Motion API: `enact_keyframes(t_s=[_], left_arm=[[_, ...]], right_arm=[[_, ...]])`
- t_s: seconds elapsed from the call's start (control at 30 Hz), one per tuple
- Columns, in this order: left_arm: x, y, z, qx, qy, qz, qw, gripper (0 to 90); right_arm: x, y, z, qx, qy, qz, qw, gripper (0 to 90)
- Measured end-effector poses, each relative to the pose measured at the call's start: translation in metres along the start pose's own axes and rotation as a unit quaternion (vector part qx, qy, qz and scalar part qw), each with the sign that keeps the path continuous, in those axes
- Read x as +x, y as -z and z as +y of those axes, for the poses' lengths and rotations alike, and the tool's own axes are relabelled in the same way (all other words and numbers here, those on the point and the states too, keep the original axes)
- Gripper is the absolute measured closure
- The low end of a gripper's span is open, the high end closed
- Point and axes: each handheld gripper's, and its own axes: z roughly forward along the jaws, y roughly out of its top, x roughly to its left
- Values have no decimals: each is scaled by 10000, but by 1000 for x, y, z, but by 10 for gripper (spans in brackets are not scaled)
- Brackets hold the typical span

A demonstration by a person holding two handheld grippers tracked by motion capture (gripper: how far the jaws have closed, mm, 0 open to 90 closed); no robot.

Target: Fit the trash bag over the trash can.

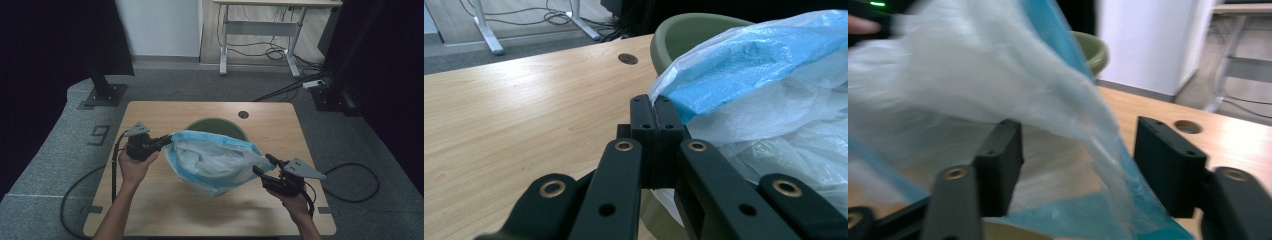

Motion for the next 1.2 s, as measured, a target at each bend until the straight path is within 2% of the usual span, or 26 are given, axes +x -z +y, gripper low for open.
enact_keyframes(t_s=[0.17, 0.37, 0.5, 0.63, 0.73, 0.8, 0.93, 1.0, 1.1, 1.17, 1.2], left_arm=[[-1, 0, 0, -18, 20, 14, 10000, 895], [-3, 1, 1, 0, 33, 50, 10000, 895], [-3, 3, 1, -19, 44, 45, 10000, 895], [-5, 3, 3, -40, 18, 29, 10000, 895], [-7, 3, 4, -46, 2, 25, 10000, 895], [-7, 3, 4, -51, 5, 22, 10000, 895], [-8, 3, 3, -38, -4, 23, 10000, 895], [-8, 3, 3, -41, 0, 15, 10000, 895], [-7, 3, 3, -35, -3, 10, 10000, 895], [-6, 3, 3, -37, 7, 7, 10000, 895], [-6, 3, 3, -37, 4, 8, 10000, 895]], right_arm=[[5, 19, 8, -268, 52, 315, 9991, 253], [7, 23, 29, -454, 30, 502, 9977, 234], [6, 28, 38, -459, 88, 457, 9979, 232], [0, 29, 39, -343, -7, 339, 9988, 235], [-2, 25, 42, -299, -58, 267, 9992, 240], [-4, 19, 45, -264, -143, 319, 9990, 247], [-5, 2, 48, -37, -158, 456, 9988, 252], [-3, -7, 45, 48, -205, 561, 9982, 255], [-1, -16, 40, 183, -195, 585, 9979, 264], [-2, -21, 35, 256, -226, 588, 9977, 313], [-3, -22, 32, 261, -229, 597, 9976, 365]])
